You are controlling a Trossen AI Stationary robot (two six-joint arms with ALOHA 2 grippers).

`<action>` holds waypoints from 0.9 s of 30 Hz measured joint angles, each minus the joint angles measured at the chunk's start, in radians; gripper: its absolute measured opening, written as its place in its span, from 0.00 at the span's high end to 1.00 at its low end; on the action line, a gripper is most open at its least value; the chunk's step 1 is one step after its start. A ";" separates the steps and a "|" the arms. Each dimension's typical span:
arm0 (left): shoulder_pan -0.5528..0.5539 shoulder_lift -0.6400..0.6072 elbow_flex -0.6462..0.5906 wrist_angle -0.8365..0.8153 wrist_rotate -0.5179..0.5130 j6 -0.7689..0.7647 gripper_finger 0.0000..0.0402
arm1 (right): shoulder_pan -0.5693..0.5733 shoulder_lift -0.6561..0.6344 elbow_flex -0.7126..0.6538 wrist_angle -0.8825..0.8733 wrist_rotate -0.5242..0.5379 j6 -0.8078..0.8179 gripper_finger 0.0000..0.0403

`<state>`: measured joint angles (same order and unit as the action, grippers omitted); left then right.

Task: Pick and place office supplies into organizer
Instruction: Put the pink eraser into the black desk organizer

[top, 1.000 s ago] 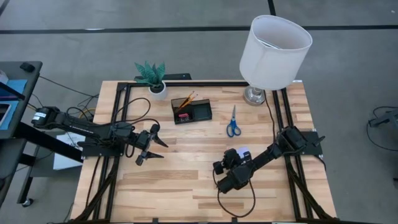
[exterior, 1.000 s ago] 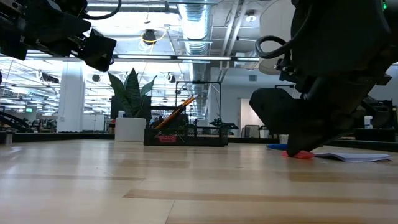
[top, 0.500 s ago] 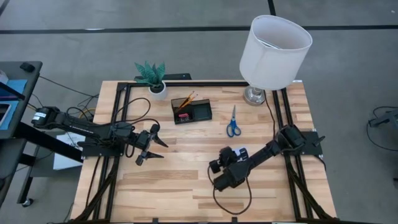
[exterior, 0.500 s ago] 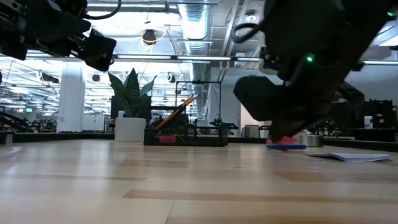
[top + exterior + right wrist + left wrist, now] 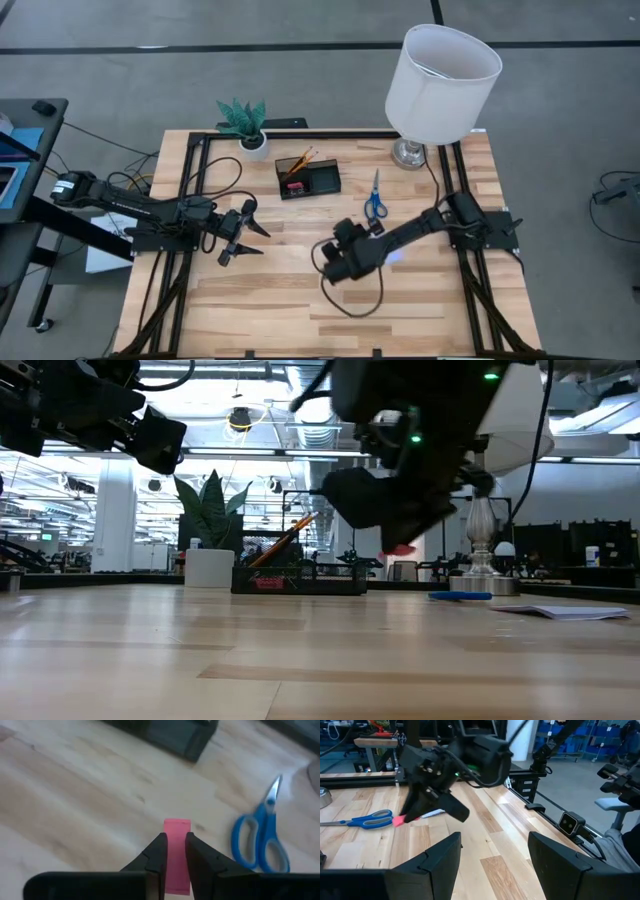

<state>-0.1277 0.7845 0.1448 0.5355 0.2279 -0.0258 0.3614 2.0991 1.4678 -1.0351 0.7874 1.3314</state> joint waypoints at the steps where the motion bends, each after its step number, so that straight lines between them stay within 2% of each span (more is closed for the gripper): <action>1: 0.000 0.000 0.000 0.000 0.000 0.000 0.44 | -0.013 0.000 0.010 0.000 0.000 -0.030 0.87; 7: 0.000 0.000 0.000 0.000 0.000 0.005 0.44 | -0.086 0.000 0.065 0.042 0.001 -0.226 0.87; 13: 0.000 0.000 0.000 0.000 -0.001 0.005 0.44 | -0.155 0.000 0.093 0.189 -0.005 -0.485 0.87; 27: 0.000 0.000 0.000 0.000 -0.006 0.007 0.44 | -0.301 -0.001 0.100 0.478 -0.170 -0.958 0.87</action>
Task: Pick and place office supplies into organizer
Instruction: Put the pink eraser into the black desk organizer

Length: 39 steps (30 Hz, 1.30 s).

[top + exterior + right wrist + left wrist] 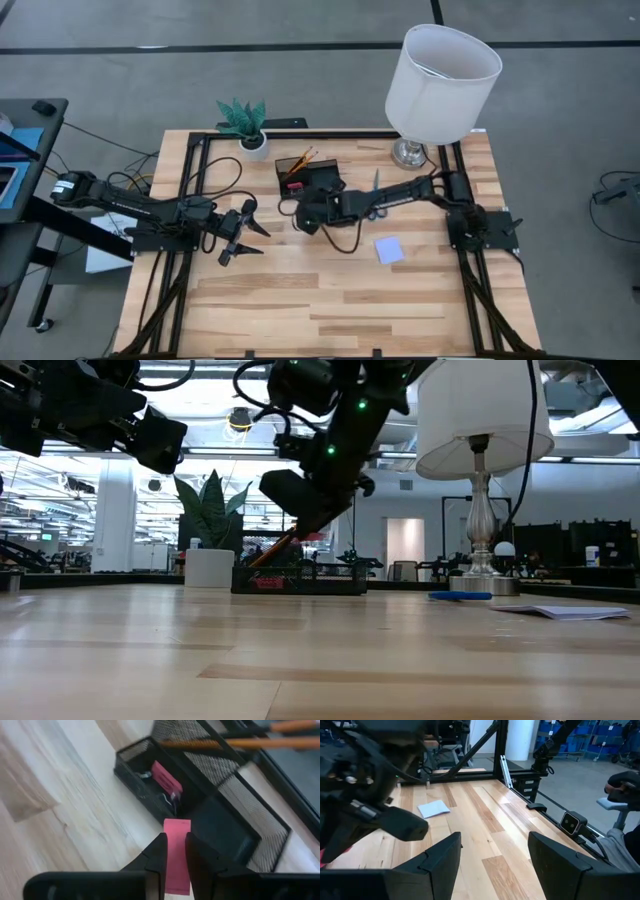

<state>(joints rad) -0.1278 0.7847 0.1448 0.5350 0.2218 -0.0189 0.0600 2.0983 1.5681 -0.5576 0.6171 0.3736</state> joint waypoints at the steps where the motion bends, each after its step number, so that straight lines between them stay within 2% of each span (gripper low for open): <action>1: 0.000 0.000 0.000 0.000 0.000 0.000 0.44 | -0.010 0.000 0.000 0.020 -0.021 -0.029 0.87; 11: 0.000 0.000 0.000 0.000 -0.001 0.009 0.44 | -0.079 0.000 0.000 0.173 -0.189 -0.310 0.87; 26: 0.000 0.000 0.000 0.000 -0.001 0.012 0.44 | -0.169 0.000 0.000 0.257 -0.382 -0.533 0.87; 33: 0.000 0.000 0.000 -0.001 -0.001 0.012 0.44 | -0.208 0.000 0.000 0.261 -0.414 -0.632 0.87; 39: 0.000 0.000 0.000 -0.001 -0.001 0.012 0.44 | -0.234 0.000 0.000 0.278 -0.487 -0.676 0.87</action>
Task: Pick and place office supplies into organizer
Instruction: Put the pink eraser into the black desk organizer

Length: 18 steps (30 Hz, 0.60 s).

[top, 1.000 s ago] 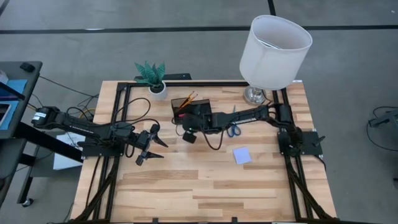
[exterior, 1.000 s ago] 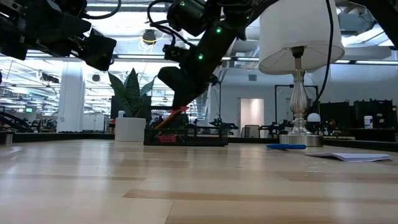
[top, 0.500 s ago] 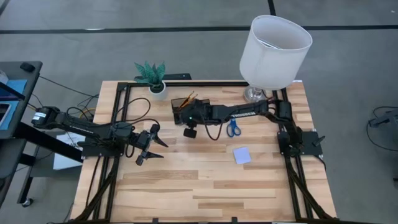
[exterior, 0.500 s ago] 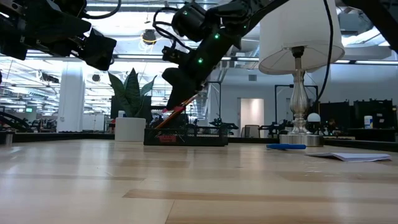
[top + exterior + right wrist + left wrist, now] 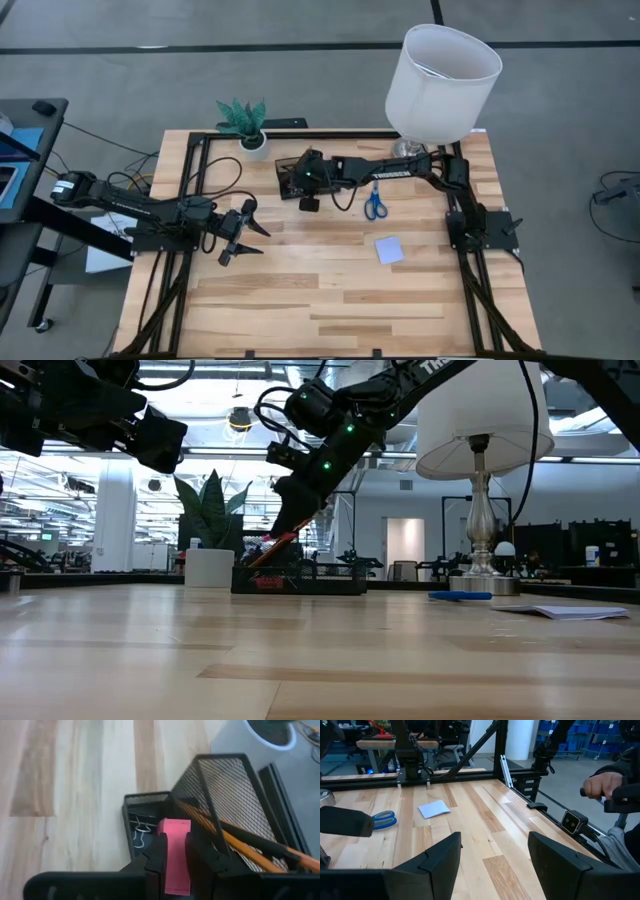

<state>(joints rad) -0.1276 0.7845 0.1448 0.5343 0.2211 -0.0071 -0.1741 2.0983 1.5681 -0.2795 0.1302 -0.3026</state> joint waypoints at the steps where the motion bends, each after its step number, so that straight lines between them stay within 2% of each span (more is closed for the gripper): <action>1: 0.000 0.000 0.000 0.000 0.000 0.000 0.44 | -0.001 0.000 0.000 0.004 -0.012 -0.009 0.87; 18: 0.000 0.000 0.000 -0.001 0.000 0.008 0.44 | -0.010 0.000 0.000 0.027 -0.029 -0.100 0.87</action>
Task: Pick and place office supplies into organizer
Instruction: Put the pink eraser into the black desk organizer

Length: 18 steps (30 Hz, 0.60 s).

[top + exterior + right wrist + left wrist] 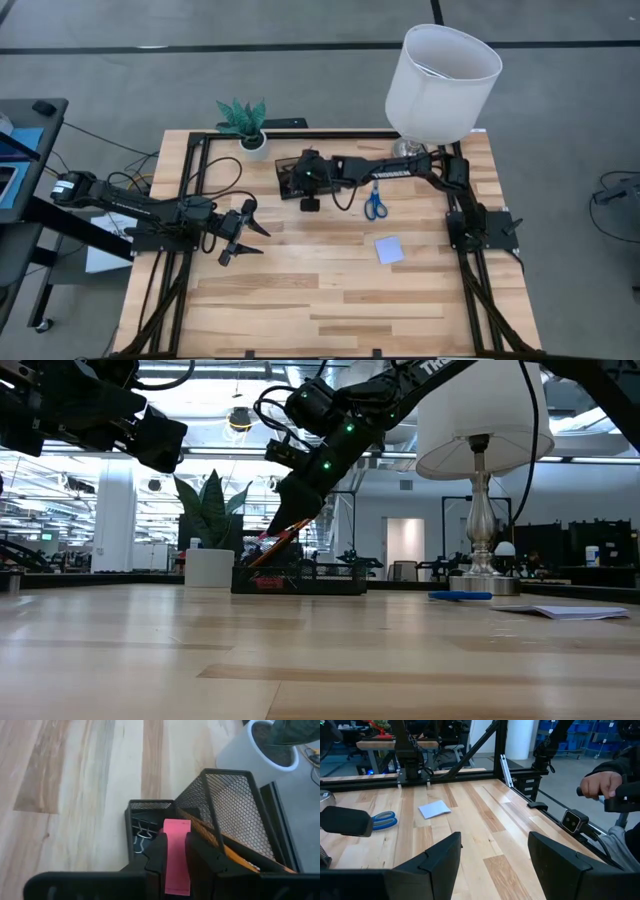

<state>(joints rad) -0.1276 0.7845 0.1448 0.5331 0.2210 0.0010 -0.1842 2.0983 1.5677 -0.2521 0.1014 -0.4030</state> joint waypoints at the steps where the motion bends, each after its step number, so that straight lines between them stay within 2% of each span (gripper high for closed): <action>1: 0.000 0.000 0.000 0.000 0.000 0.000 0.44 | -0.002 0.000 0.000 0.002 0.000 -0.007 0.87; 7: 0.000 0.000 0.000 0.000 0.000 0.000 0.44 | -0.009 0.000 0.000 0.004 -0.004 -0.040 0.87; 12: 0.000 0.000 0.000 0.000 0.000 0.000 0.44 | -0.015 0.000 0.000 0.007 -0.069 -0.045 0.87; 18: 0.000 0.000 0.000 0.000 0.000 0.000 0.44 | -0.025 0.000 0.000 0.007 -0.075 -0.043 0.86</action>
<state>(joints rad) -0.1279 0.7845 0.1448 0.5327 0.2211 0.0010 -0.2088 2.0983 1.5677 -0.2448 0.0265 -0.4461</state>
